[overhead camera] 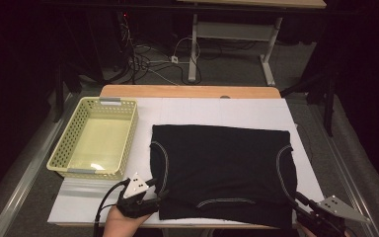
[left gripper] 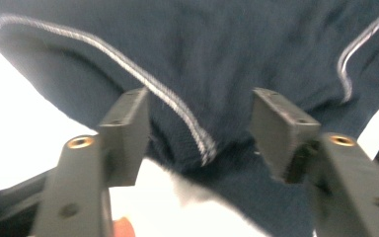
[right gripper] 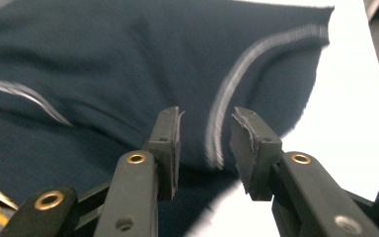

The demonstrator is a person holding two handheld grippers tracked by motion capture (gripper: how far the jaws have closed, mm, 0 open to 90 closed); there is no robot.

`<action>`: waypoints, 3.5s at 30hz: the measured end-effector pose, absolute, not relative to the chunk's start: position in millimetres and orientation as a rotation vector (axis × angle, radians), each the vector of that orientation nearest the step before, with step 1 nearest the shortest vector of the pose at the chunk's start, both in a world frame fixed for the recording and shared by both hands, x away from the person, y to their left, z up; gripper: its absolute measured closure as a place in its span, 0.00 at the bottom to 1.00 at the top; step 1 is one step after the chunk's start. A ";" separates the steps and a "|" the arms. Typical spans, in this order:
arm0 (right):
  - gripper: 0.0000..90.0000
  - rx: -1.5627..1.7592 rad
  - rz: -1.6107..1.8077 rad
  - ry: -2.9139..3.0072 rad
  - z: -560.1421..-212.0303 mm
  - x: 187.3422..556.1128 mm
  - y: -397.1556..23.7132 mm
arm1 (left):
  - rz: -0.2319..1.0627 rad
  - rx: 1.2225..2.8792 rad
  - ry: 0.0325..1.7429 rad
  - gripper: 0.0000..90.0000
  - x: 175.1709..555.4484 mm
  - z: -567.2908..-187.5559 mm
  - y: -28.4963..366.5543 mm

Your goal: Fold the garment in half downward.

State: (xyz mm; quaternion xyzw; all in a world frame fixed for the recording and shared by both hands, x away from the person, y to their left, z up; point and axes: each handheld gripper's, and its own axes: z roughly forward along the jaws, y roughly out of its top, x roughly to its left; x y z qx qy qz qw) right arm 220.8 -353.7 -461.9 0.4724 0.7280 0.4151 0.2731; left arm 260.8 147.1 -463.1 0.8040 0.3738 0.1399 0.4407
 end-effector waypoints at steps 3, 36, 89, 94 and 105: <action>0.73 1.215 1.164 1.956 -453.0 215.5 -342.9 | 0.292 1.962 0.867 0.45 255.3 -454.4 138.1; 0.46 0.974 1.023 2.227 -479.2 238.4 -254.1 | 0.227 2.137 0.668 0.82 249.7 -474.8 51.6; 0.68 1.309 1.107 1.993 -475.4 225.7 -358.7 | 0.271 2.027 0.920 0.62 265.1 -481.5 155.8; 0.65 1.294 1.096 2.035 -478.8 232.6 -344.7 | 0.275 2.021 0.922 0.62 264.8 -480.8 156.0; 0.87 1.254 1.077 2.063 -479.8 227.8 -343.3 | 0.231 2.093 0.904 0.87 263.1 -482.6 151.5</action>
